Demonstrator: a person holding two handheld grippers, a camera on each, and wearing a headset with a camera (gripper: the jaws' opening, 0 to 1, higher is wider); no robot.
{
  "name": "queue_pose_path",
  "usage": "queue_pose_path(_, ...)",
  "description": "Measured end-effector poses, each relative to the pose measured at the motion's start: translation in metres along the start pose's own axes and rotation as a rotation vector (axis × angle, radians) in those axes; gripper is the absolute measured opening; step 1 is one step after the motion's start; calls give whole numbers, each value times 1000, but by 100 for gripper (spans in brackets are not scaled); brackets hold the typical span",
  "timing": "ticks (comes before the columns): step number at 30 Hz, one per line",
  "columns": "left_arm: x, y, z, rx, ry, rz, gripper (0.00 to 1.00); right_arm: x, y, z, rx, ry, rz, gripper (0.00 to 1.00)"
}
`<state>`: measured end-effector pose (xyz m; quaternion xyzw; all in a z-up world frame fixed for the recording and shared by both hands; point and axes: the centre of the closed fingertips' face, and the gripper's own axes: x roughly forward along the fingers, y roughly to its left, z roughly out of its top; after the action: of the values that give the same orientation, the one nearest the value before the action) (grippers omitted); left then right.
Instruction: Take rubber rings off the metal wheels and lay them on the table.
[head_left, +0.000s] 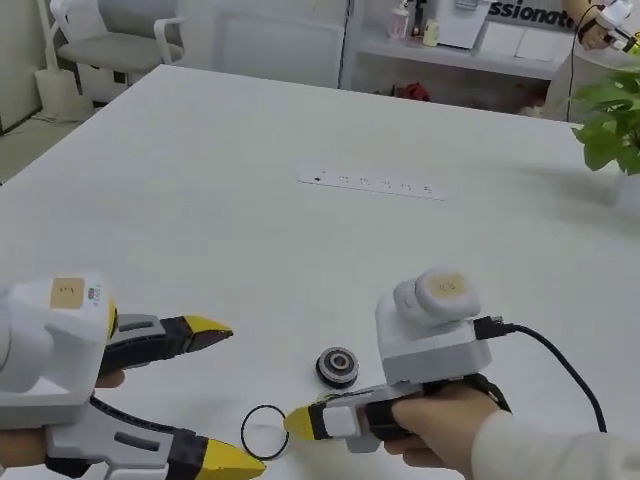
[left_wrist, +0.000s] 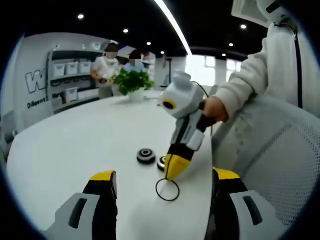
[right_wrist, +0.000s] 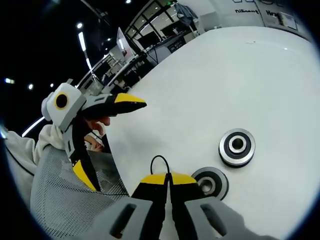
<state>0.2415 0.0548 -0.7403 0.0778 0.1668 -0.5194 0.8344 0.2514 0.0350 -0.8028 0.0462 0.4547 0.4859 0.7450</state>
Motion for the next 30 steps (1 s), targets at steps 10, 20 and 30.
queue_pose_path(10, 0, 0, -1, -4, 2, 0, 79, 1, 2, -1, -26, -3, 11, 0)
queue_pose_path(20, 0, -1, -1, -10, 3, -3, 79, 0, 3, 1, -50, -5, 22, 0)
queue_pose_path(30, 0, -1, -1, -11, 4, -4, 79, -5, -1, 10, -50, -38, 11, 3)
